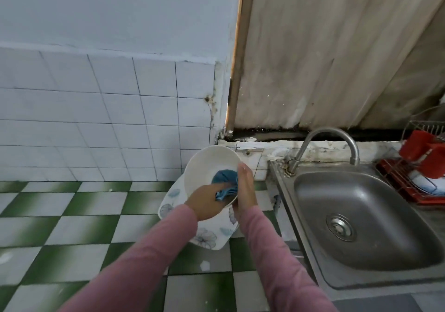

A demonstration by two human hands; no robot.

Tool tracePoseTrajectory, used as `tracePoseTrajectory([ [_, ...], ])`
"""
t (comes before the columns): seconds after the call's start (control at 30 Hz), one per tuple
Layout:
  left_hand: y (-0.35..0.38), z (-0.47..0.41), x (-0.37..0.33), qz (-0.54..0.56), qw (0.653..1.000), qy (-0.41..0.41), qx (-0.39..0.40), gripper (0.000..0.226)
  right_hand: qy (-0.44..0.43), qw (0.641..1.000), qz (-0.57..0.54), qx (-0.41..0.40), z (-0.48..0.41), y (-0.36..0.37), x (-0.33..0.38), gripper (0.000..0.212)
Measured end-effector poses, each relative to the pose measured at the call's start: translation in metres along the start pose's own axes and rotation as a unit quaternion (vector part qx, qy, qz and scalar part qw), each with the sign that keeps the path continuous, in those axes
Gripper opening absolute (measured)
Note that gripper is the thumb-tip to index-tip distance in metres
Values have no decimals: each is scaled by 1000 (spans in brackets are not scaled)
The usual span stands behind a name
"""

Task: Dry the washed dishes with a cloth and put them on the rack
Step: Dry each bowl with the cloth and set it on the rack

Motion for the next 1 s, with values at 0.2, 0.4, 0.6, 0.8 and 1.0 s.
tracePoseTrajectory([
  [0.2, -10, 3, 34, -264, 953, -44, 144, 40, 14, 999, -28, -10, -4, 9, -16, 77],
  [0.4, -22, -4, 67, -418, 899, -97, 89, 68, 12, 998, -66, 20, 2, 23, -22, 70],
  [0.6, -15, -11, 32, -57, 989, -40, 132, 58, 56, 996, -76, 7, 2, 34, -30, 88],
  [0.8, -30, 9, 43, -85, 936, -183, 290, 28, 60, 997, -35, 21, -9, 21, -32, 104],
  [1.0, -44, 11, 42, -439, 849, -172, 237, 54, 30, 996, -75, 31, -9, 33, -24, 98],
])
Point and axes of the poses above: each hand's wrist, its own z-axis away from the middle knuckle, its own y-axis out of the palm, x = y × z, the point moved 6 cm from there along -z, towards the middle knuckle, and after that the axes turned 3 degrees about -z, right-handed, at the moved point
